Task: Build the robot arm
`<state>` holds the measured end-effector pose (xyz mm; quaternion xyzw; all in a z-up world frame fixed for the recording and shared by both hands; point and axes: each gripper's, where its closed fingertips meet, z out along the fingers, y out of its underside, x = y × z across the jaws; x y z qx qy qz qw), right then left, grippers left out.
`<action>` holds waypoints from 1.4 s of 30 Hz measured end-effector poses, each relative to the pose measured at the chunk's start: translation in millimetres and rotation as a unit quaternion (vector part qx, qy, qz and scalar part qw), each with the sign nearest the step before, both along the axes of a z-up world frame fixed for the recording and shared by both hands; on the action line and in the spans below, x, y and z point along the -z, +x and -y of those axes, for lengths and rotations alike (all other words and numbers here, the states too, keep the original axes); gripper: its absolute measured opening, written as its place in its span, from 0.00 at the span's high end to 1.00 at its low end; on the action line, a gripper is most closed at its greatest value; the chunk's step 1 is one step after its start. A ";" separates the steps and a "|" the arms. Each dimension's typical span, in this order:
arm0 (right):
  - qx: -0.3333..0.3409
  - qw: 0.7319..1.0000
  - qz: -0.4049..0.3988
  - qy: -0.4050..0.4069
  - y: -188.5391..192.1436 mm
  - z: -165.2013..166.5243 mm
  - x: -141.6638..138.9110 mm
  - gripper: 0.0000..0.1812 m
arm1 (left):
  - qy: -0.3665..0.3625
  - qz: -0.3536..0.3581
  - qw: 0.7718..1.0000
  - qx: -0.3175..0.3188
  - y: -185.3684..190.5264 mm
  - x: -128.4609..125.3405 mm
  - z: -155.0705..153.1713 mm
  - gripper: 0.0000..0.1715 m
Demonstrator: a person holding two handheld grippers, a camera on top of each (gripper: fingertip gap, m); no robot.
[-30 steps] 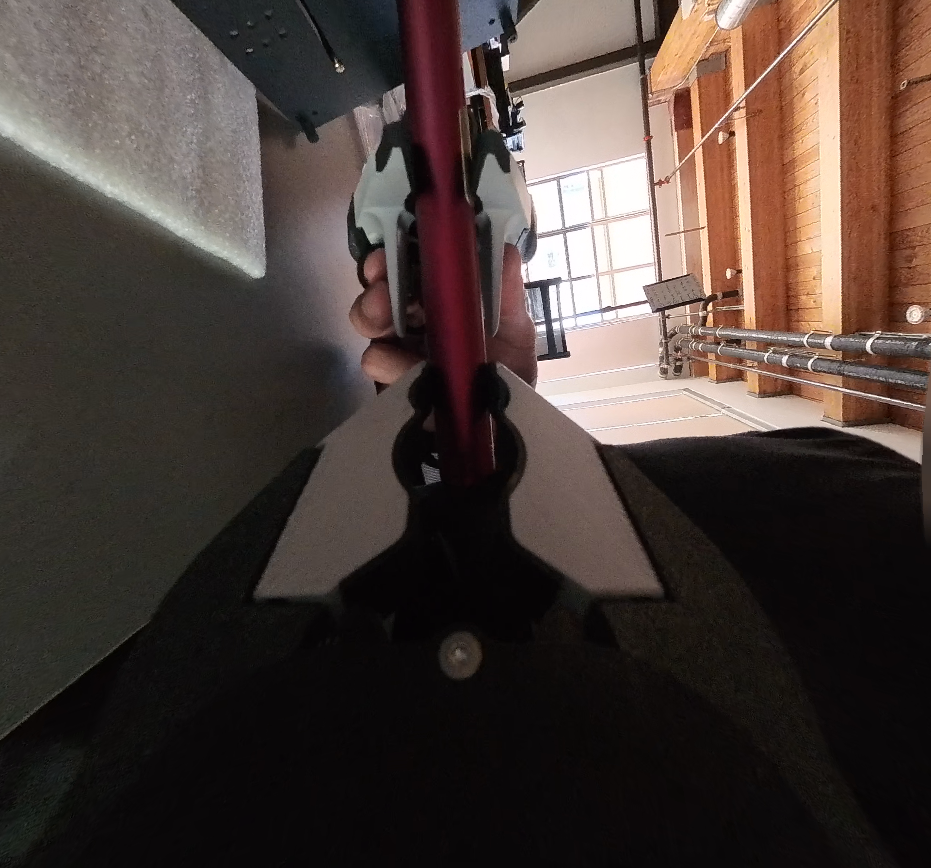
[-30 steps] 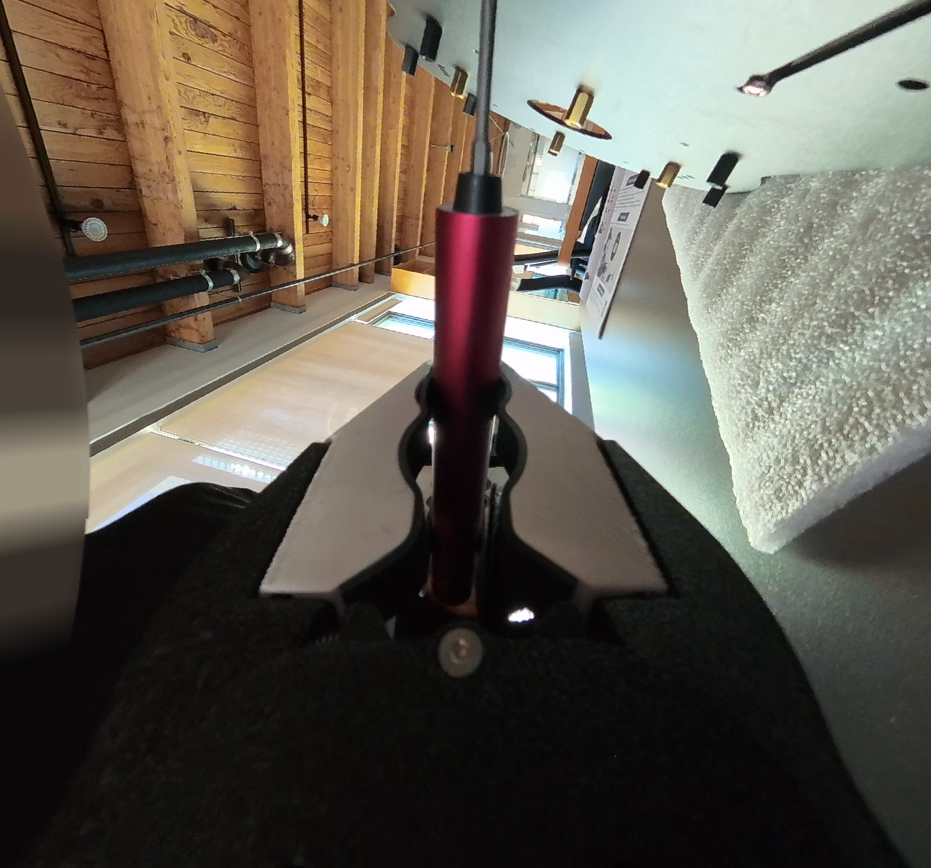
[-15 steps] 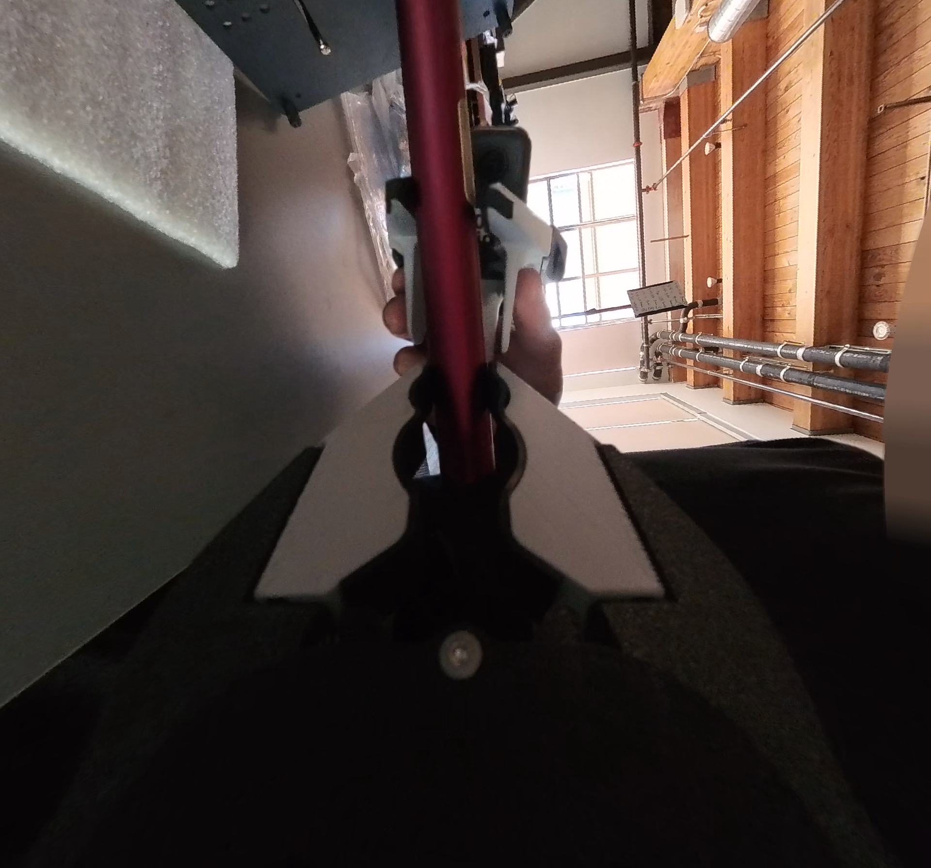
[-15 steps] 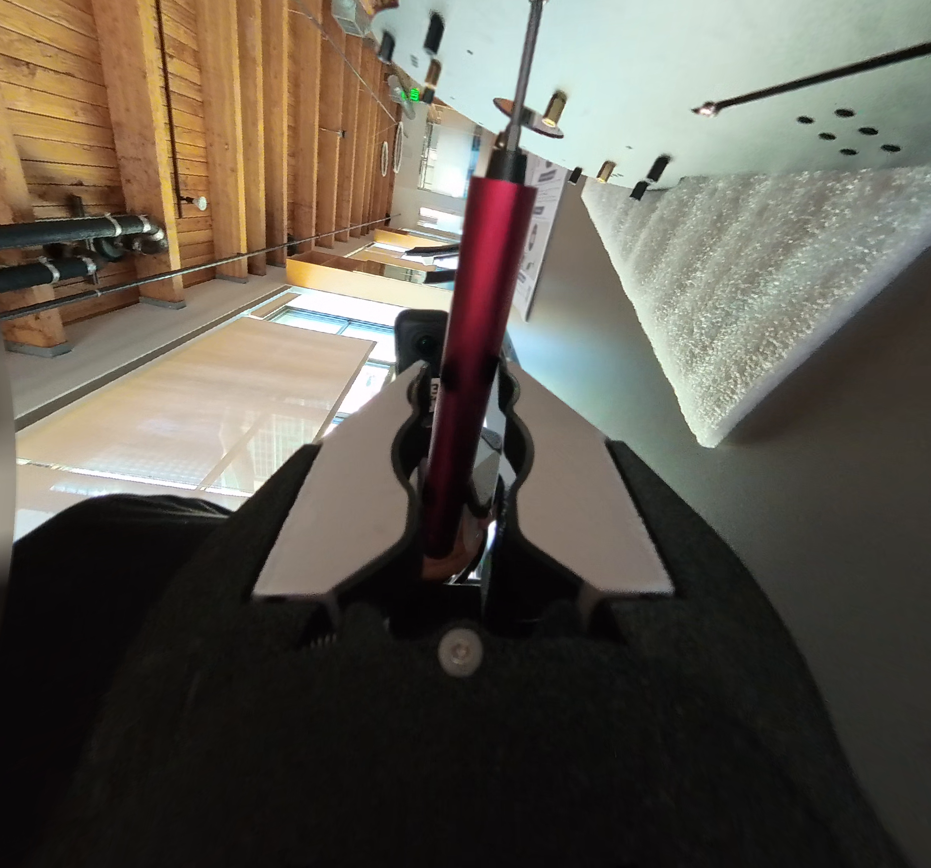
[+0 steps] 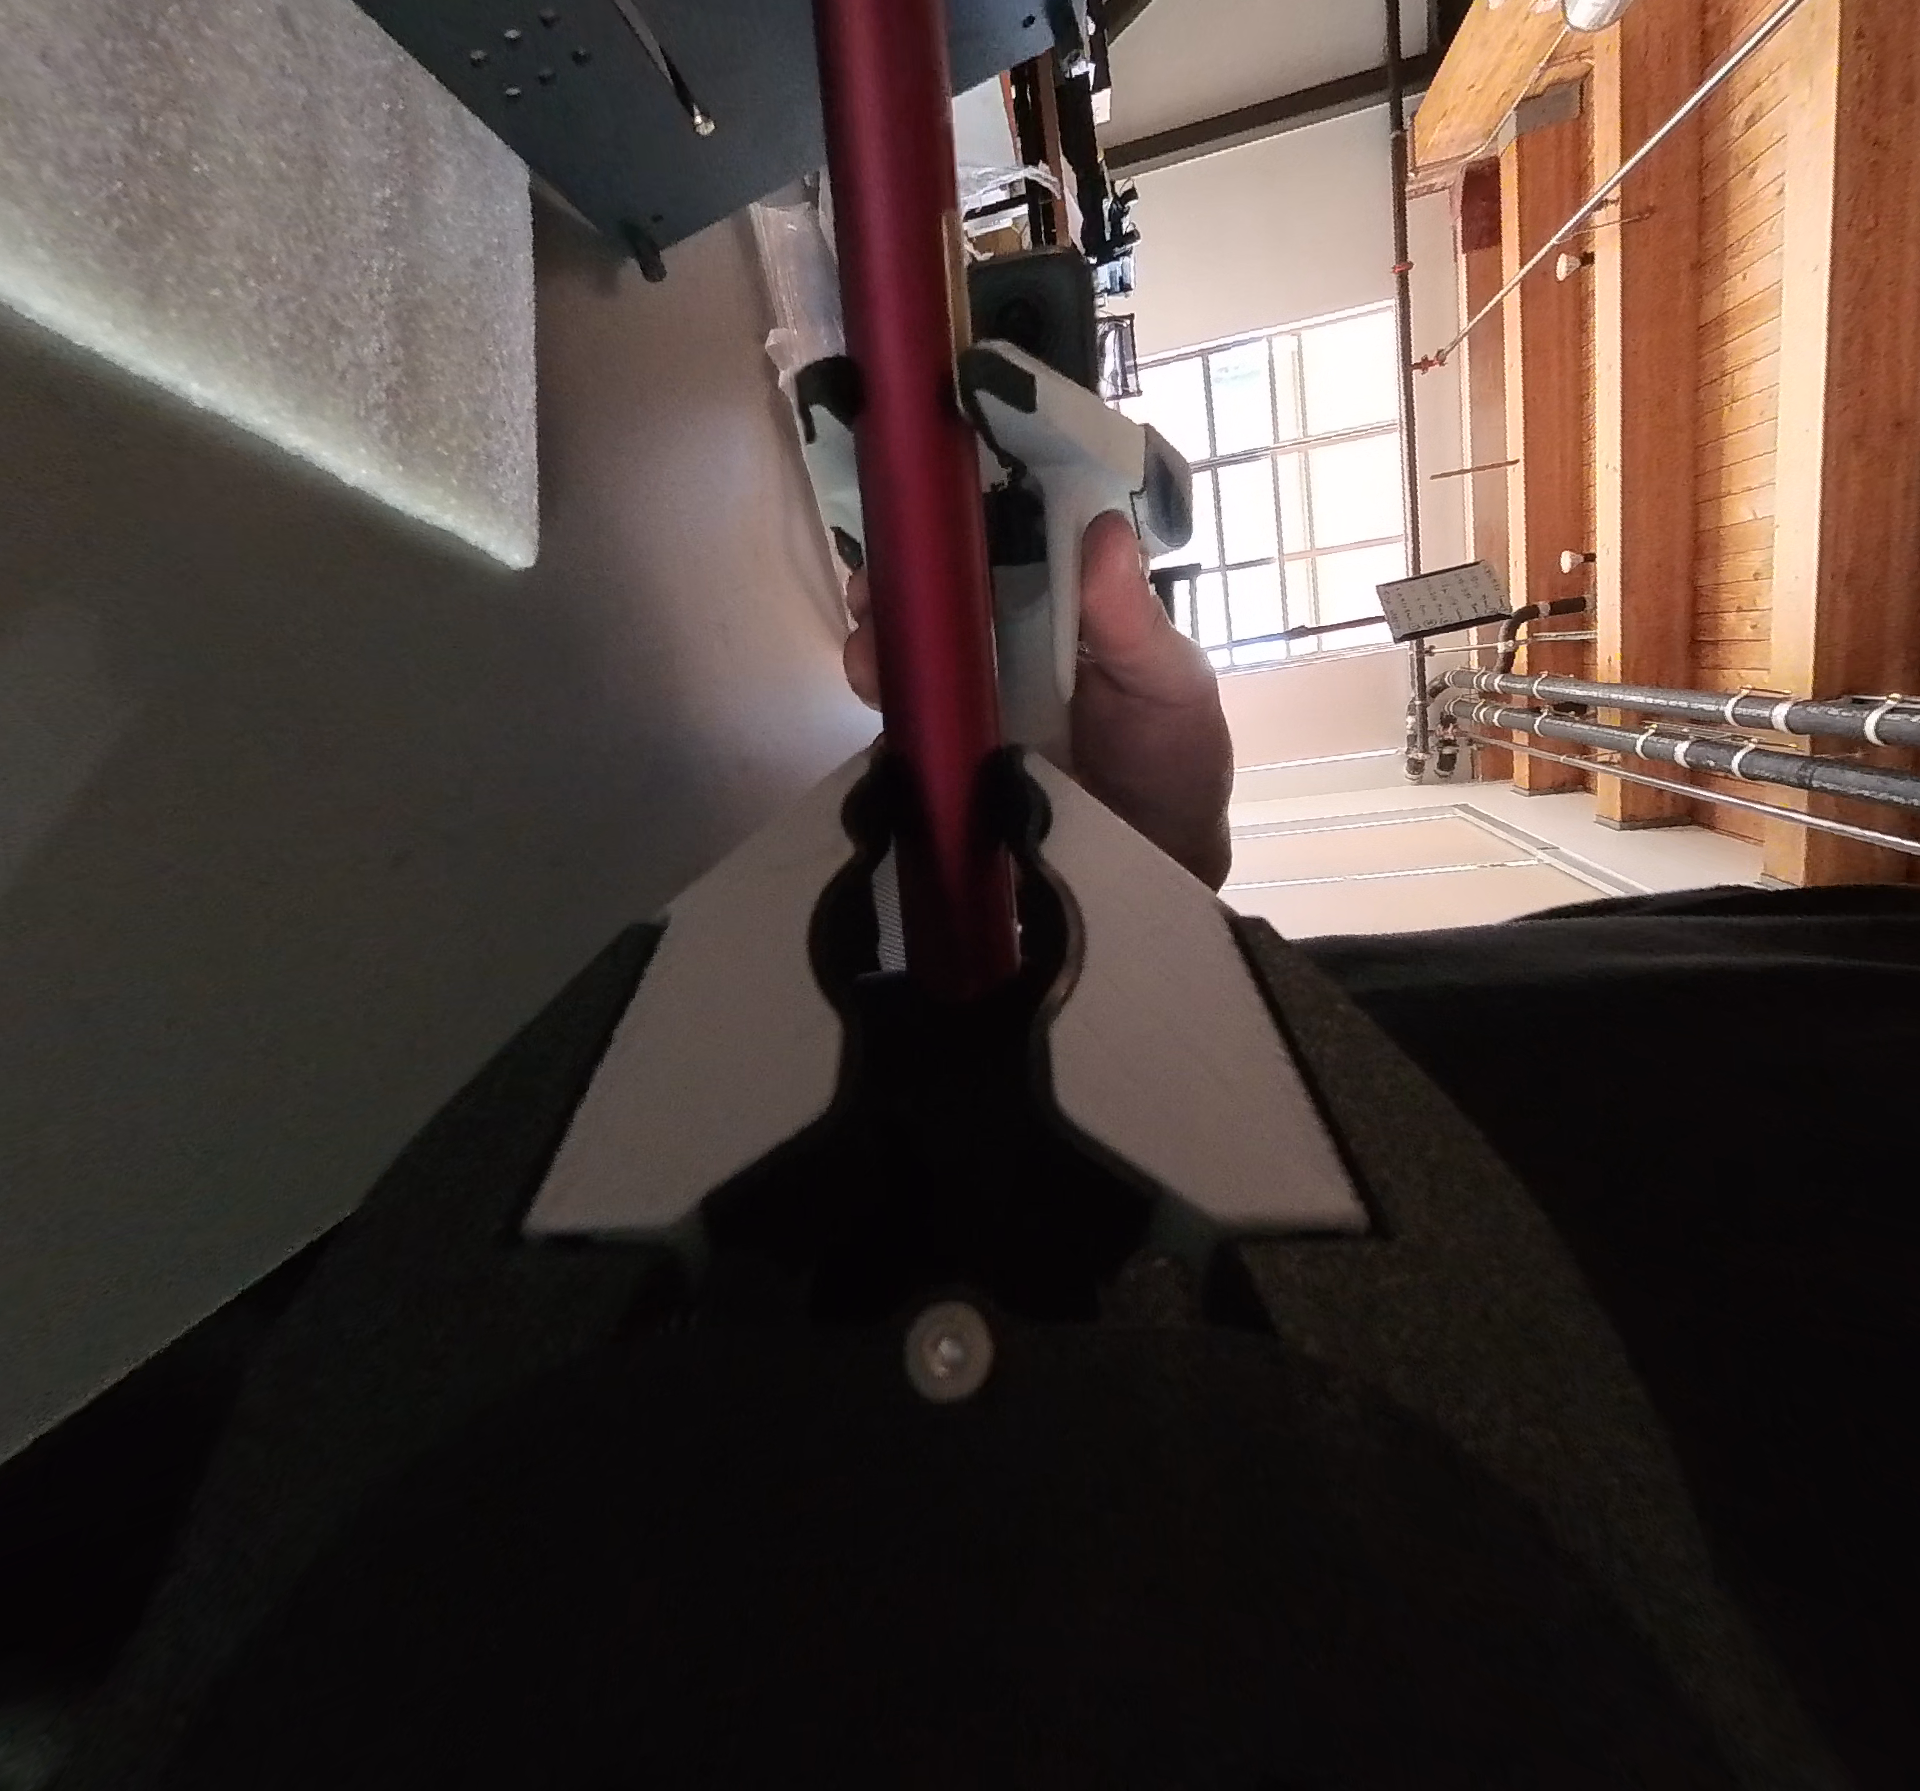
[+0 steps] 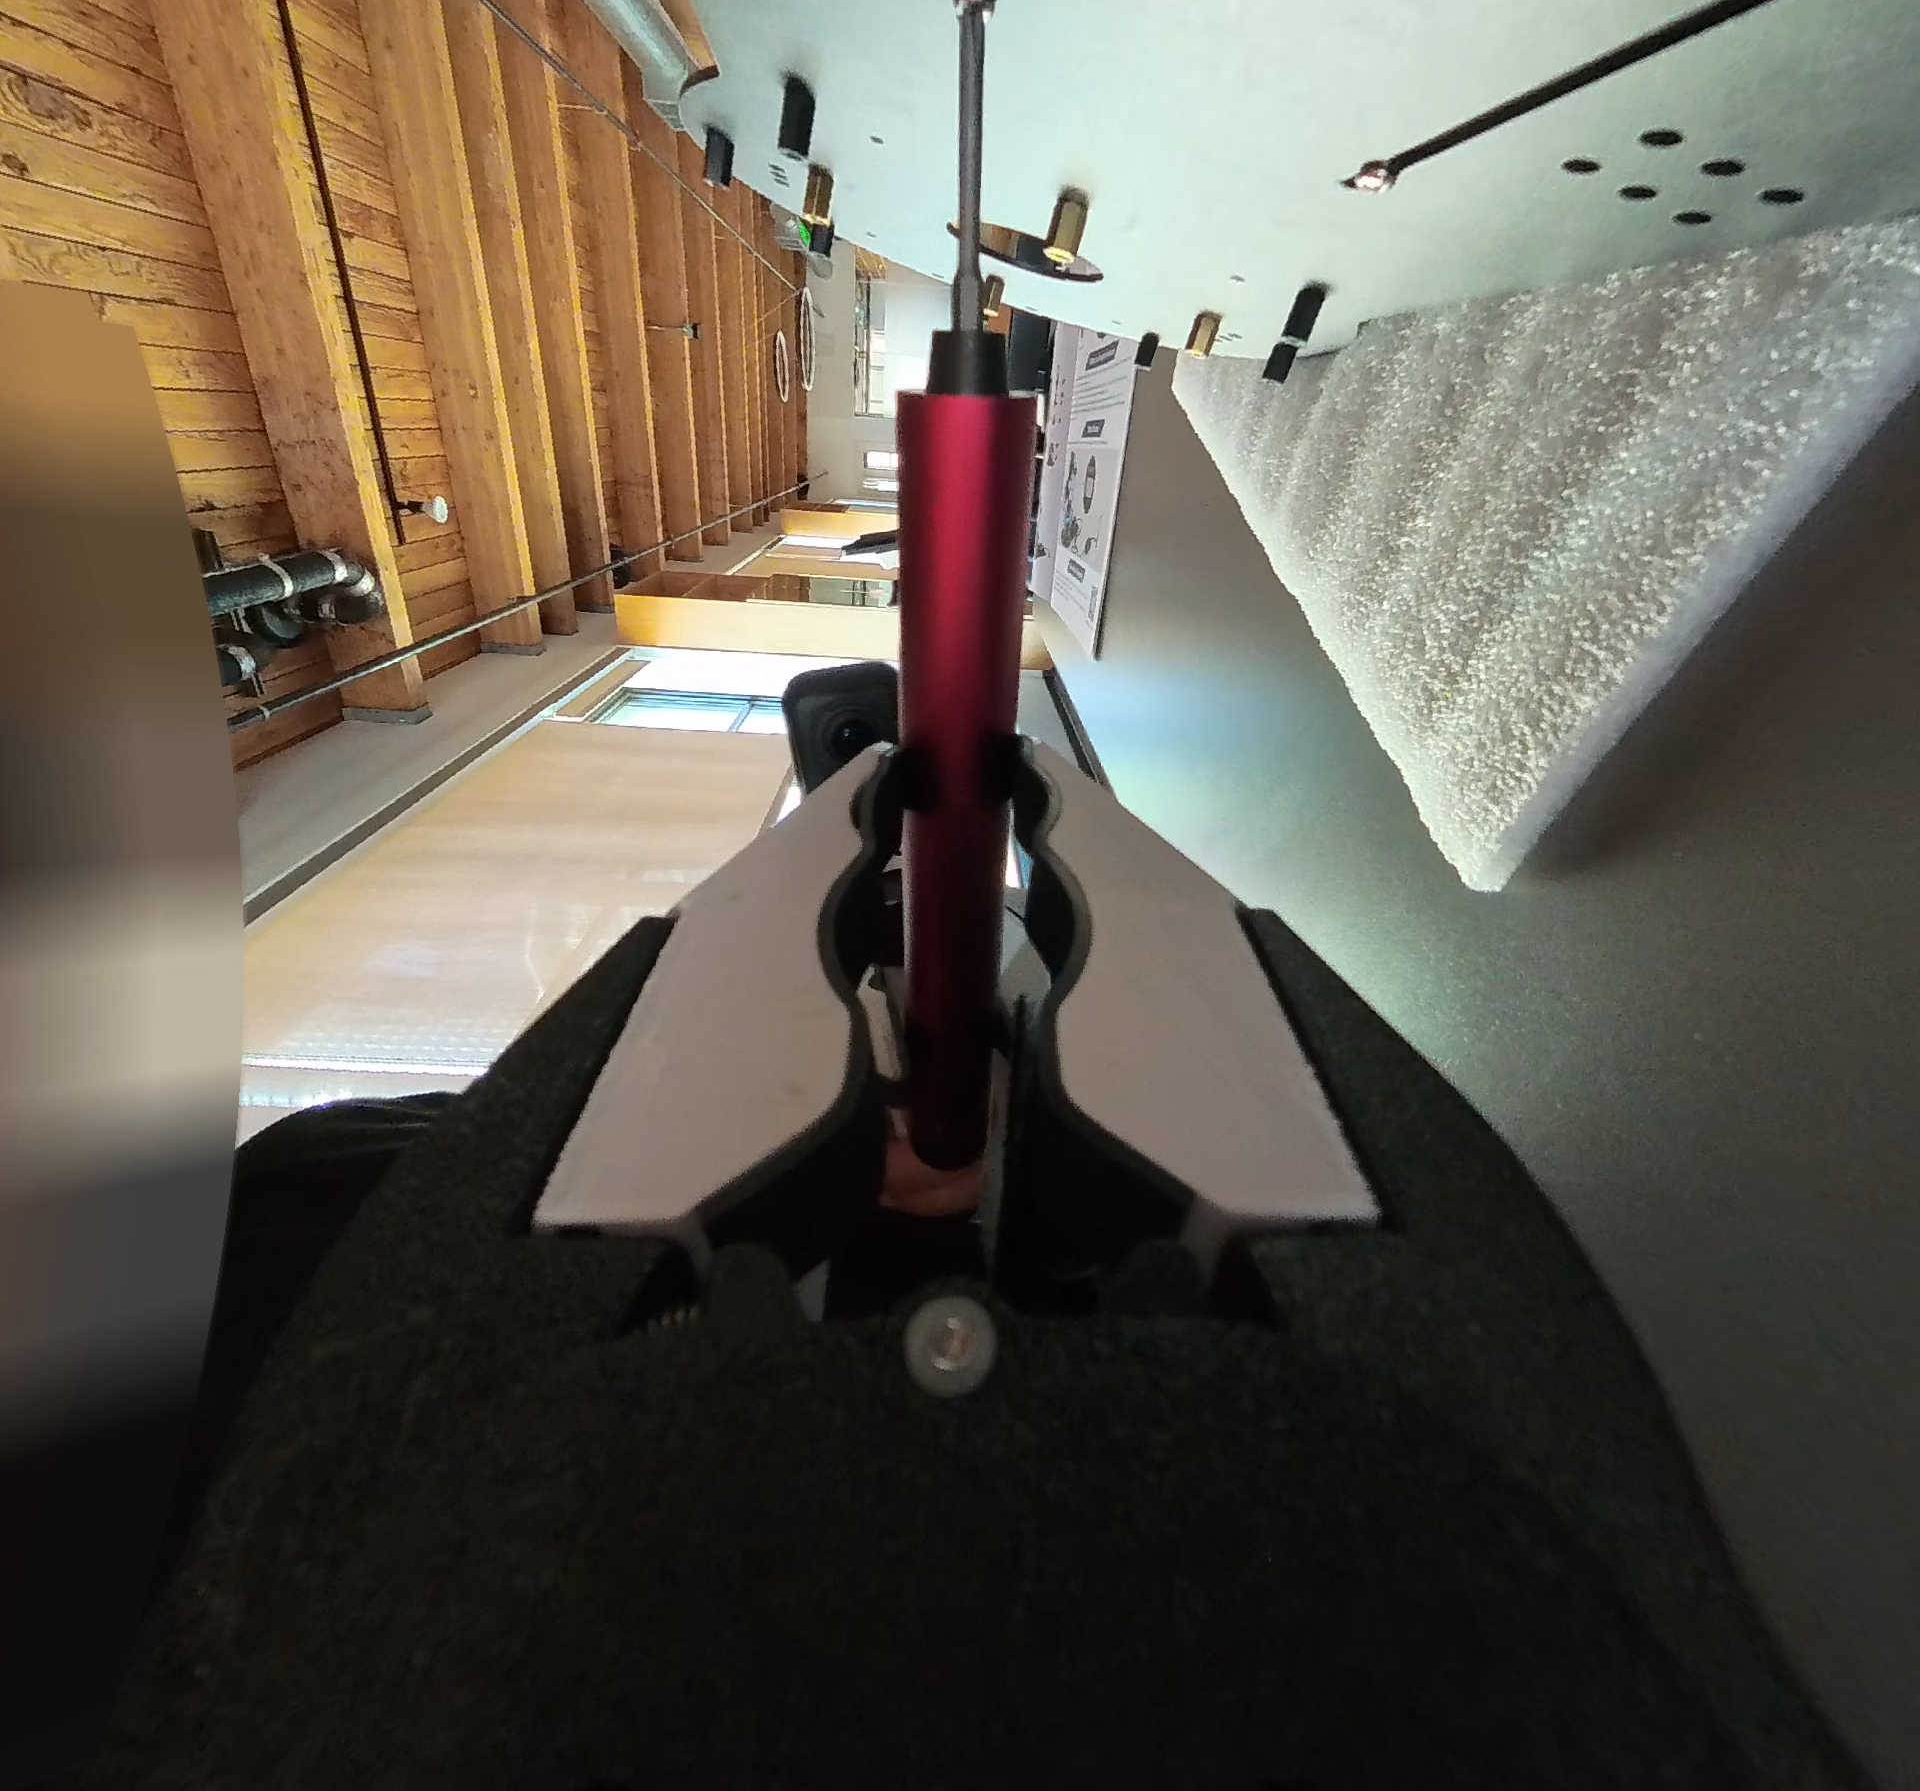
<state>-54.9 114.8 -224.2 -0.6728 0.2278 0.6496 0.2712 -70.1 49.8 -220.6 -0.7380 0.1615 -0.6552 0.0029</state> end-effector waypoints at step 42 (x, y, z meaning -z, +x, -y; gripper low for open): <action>-0.011 0.998 -0.059 0.017 -0.4 0.8 -8.0 0.90 | -0.021 0.018 1.000 -0.001 2.9 -7.9 -2.0 0.88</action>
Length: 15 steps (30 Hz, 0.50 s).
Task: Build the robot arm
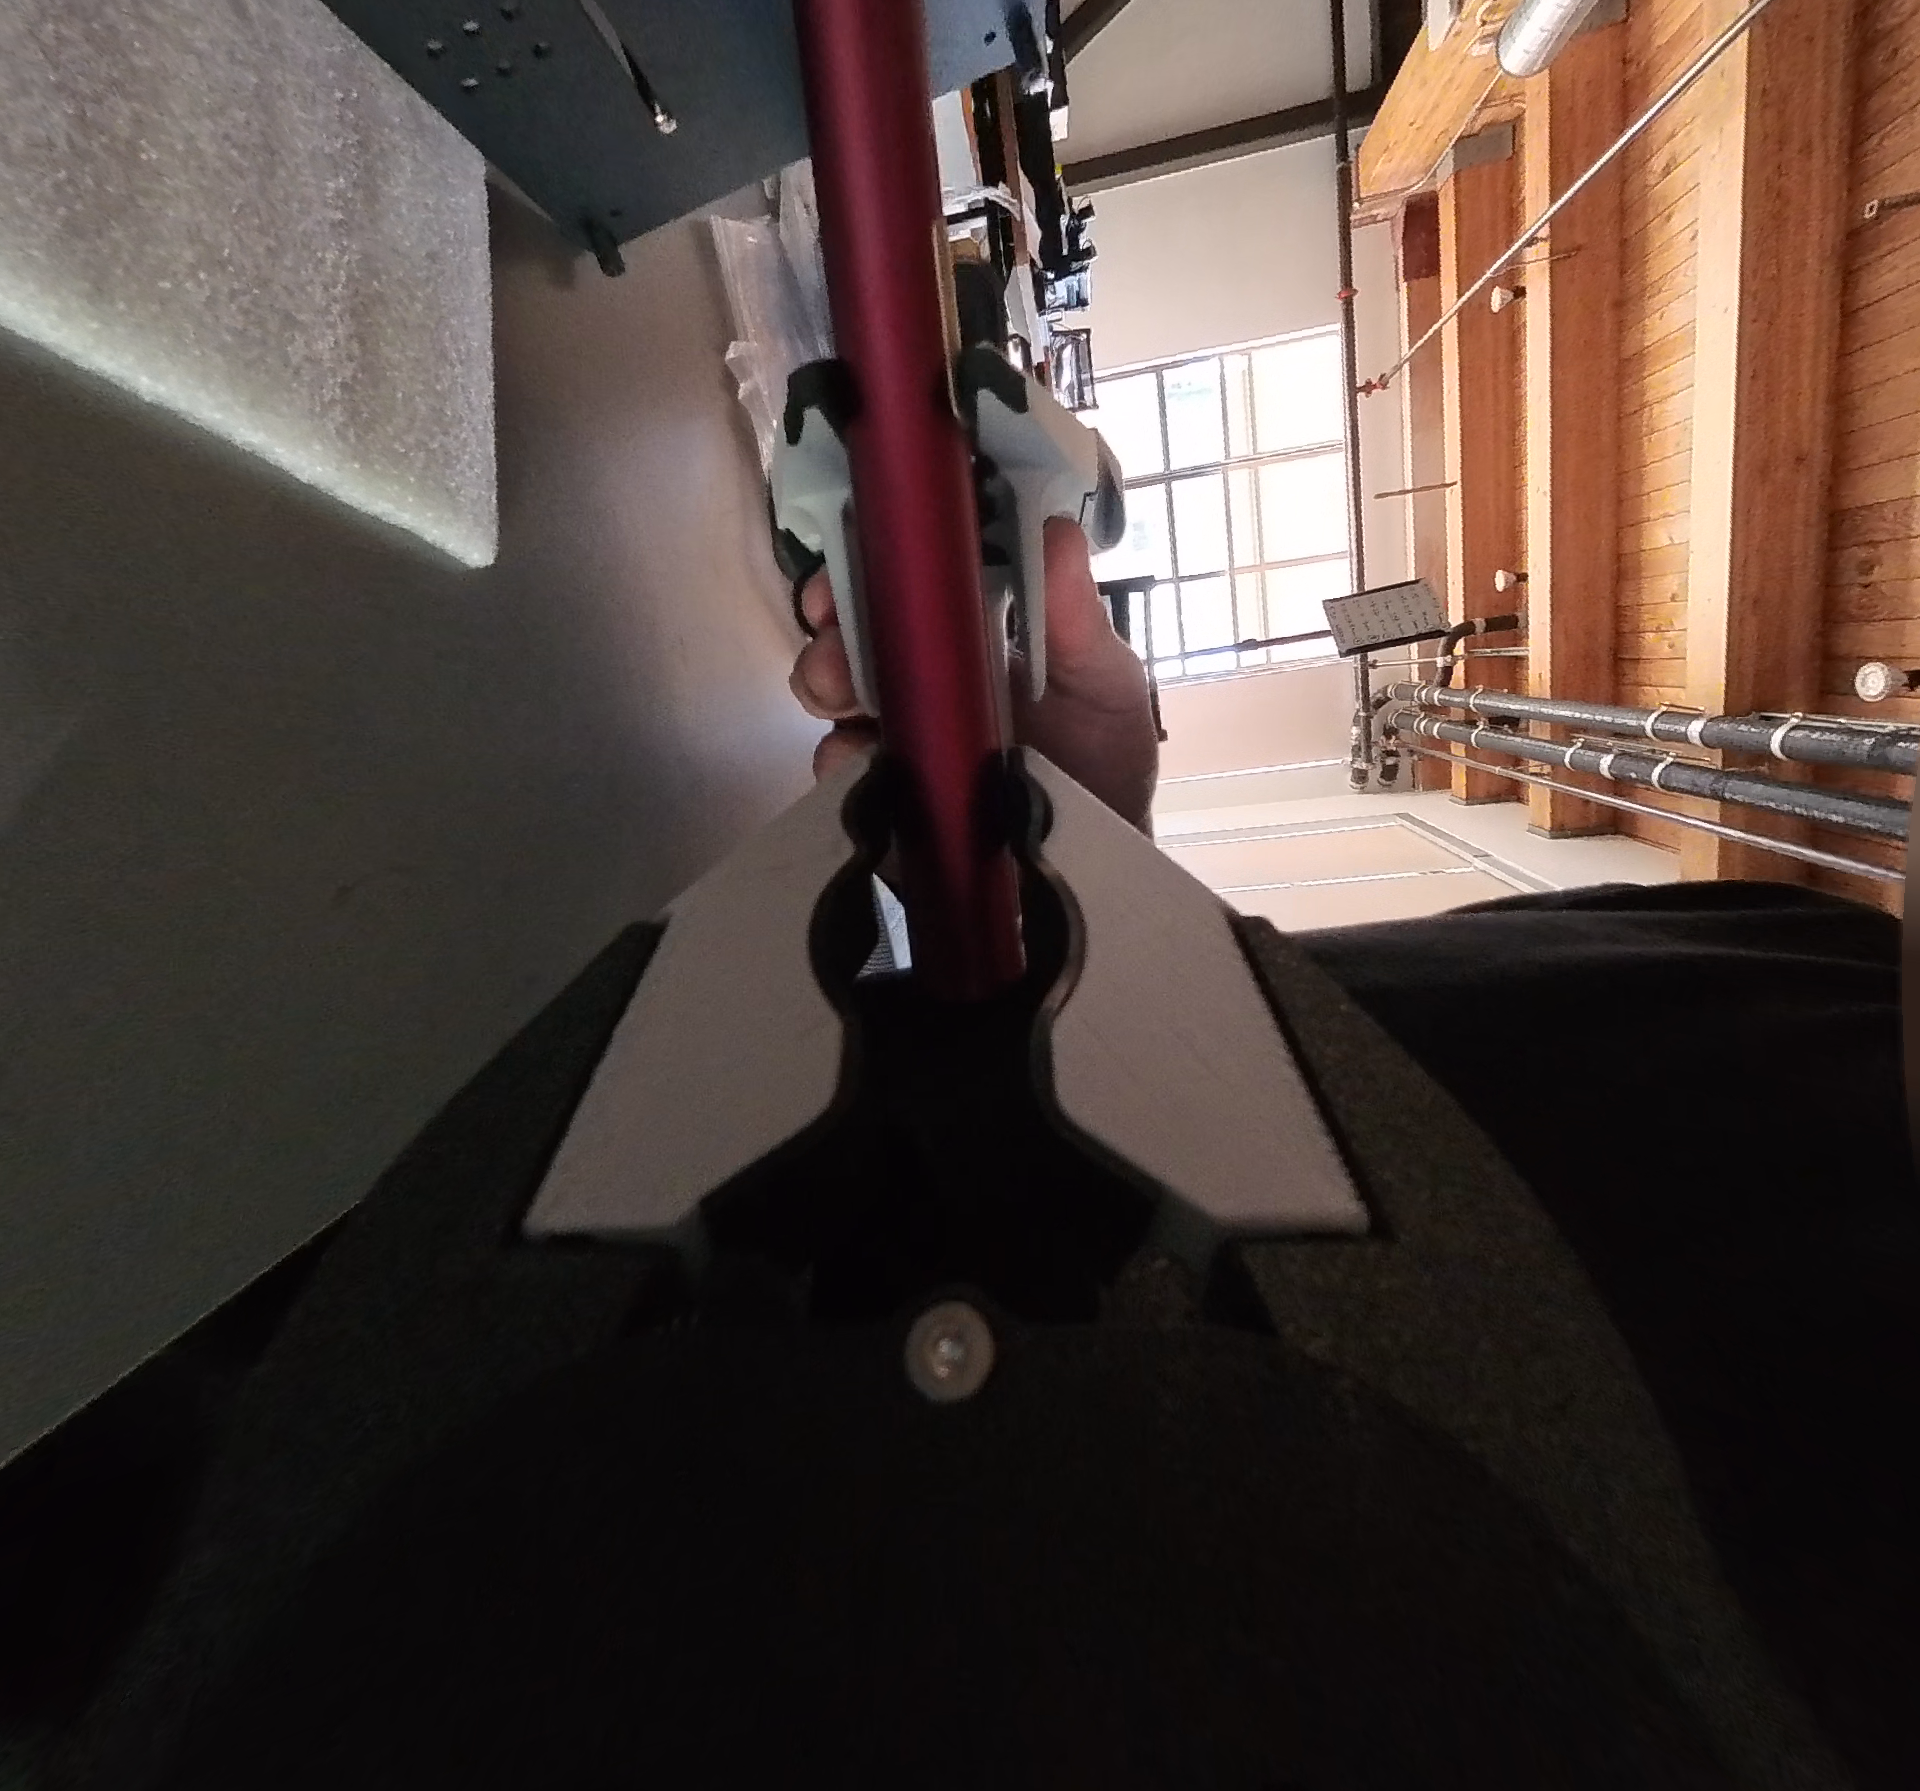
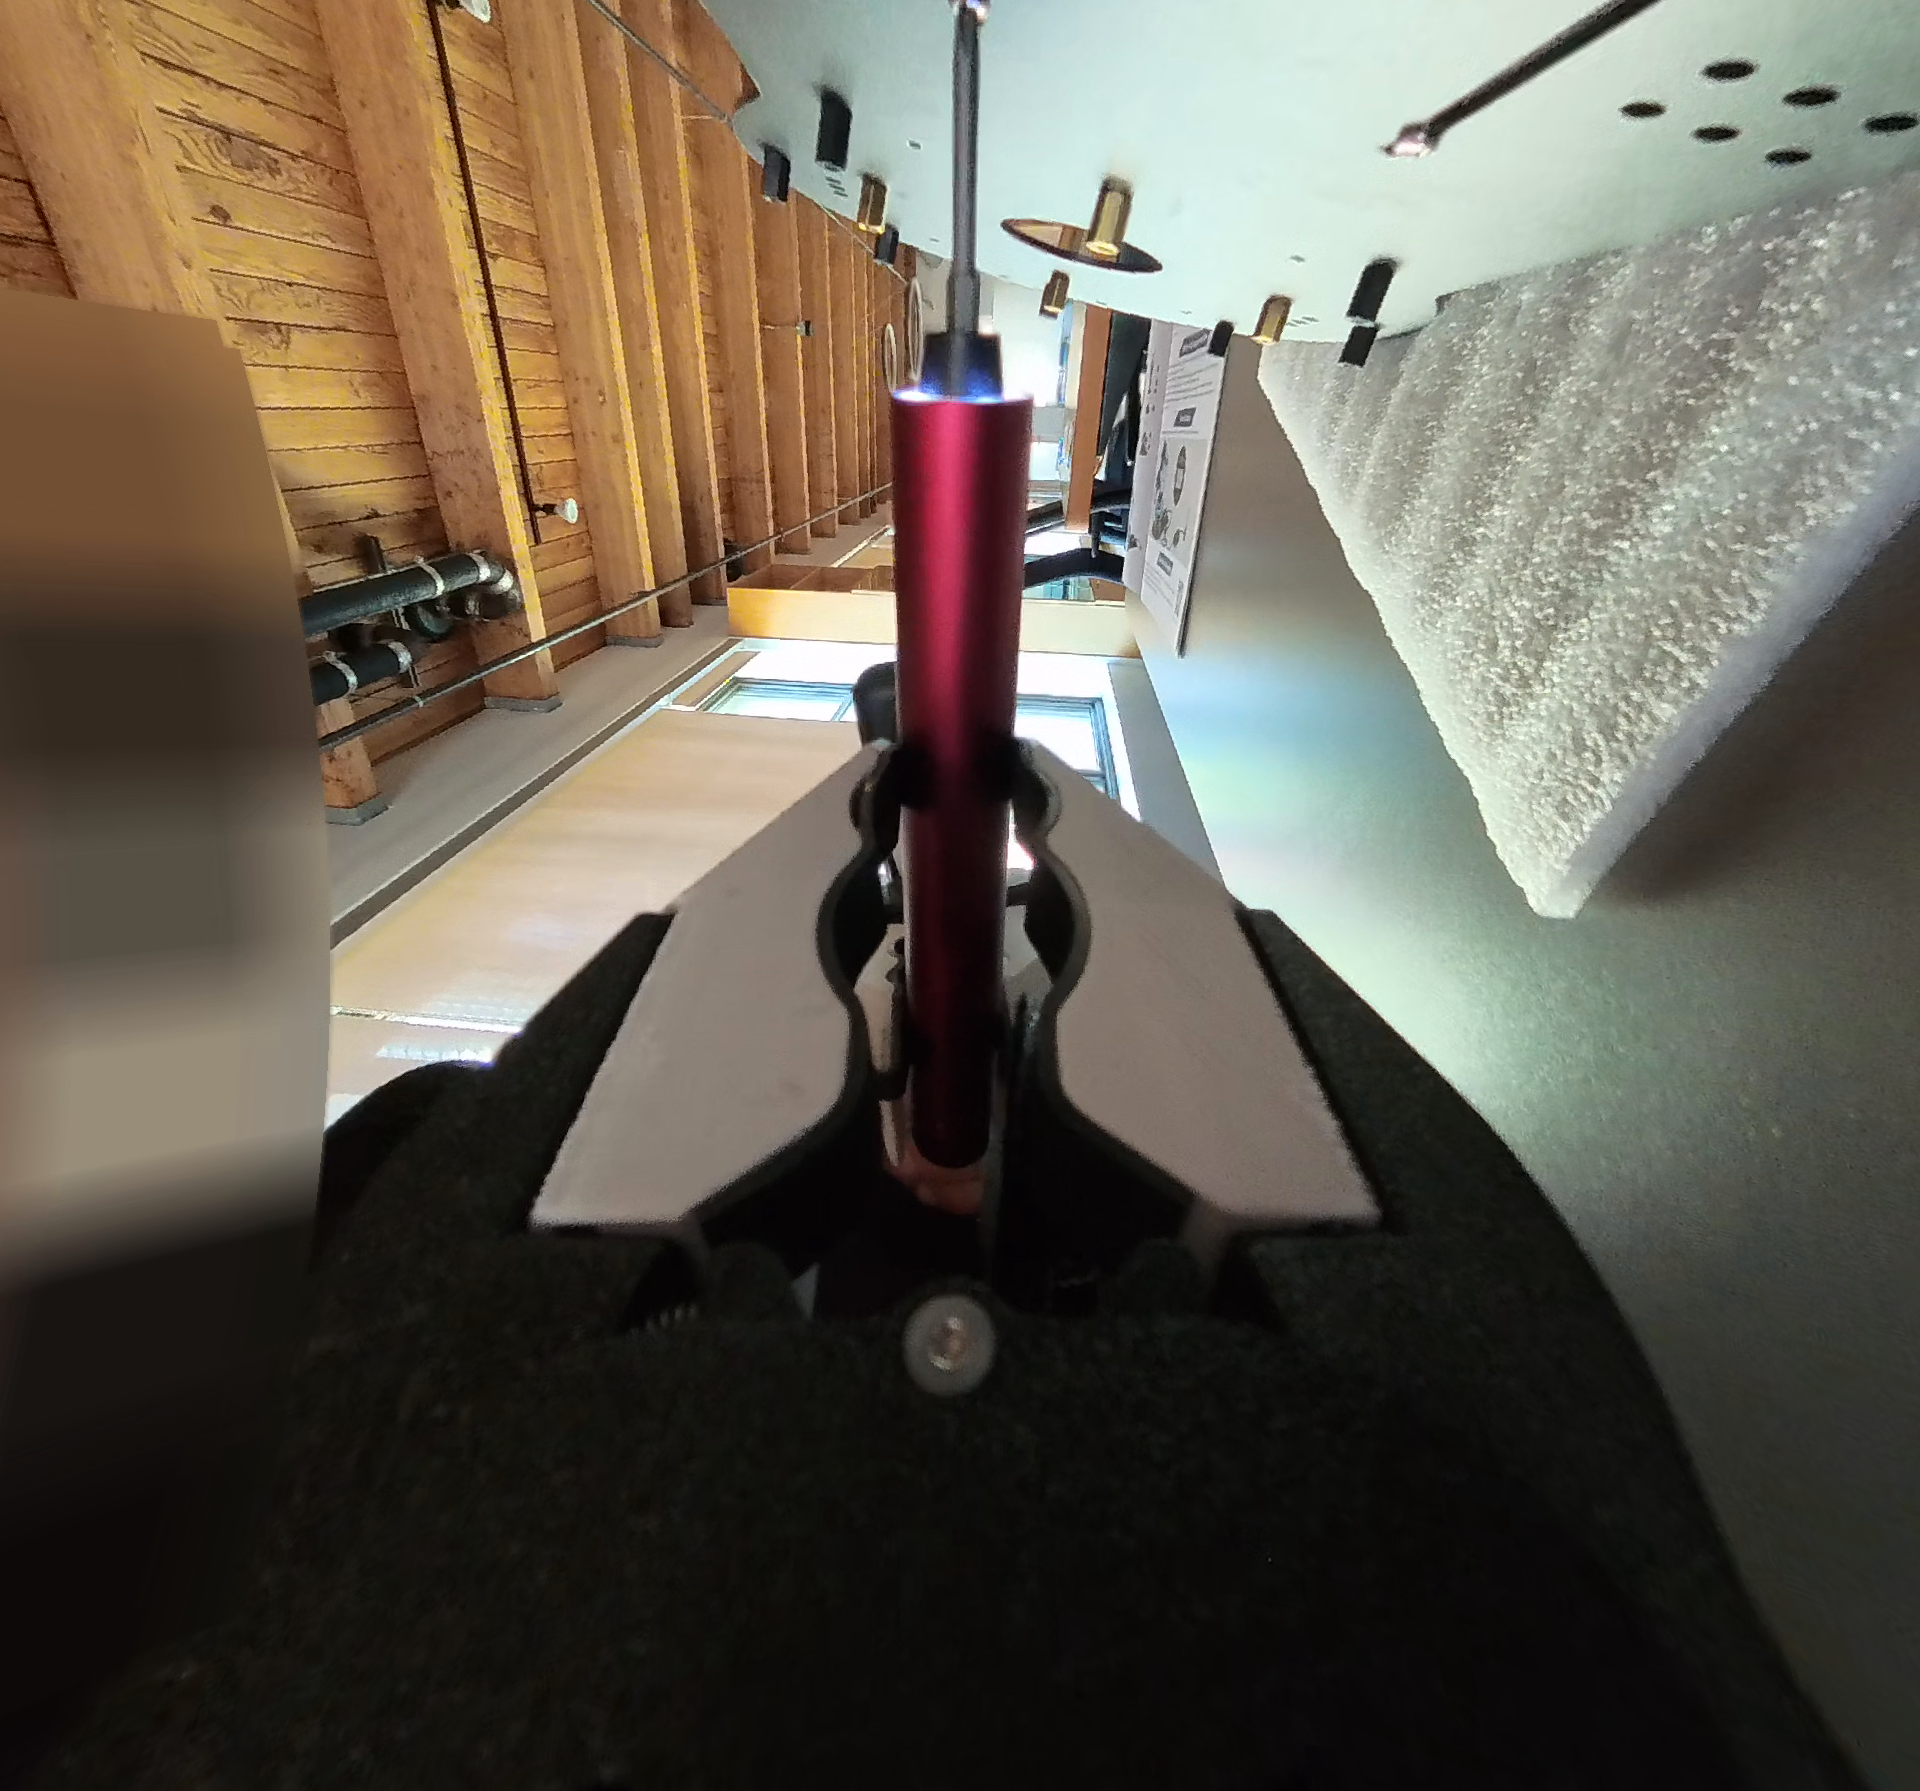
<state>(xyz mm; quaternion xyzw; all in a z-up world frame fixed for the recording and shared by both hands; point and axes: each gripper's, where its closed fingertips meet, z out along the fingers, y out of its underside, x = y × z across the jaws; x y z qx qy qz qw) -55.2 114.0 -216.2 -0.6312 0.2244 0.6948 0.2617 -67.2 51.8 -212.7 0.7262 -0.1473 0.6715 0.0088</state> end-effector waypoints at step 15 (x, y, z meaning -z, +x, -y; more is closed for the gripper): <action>-0.009 0.998 0.054 0.035 17.6 -17.9 2.8 0.89 | -0.012 0.004 1.000 0.014 0.0 3.6 0.7 0.88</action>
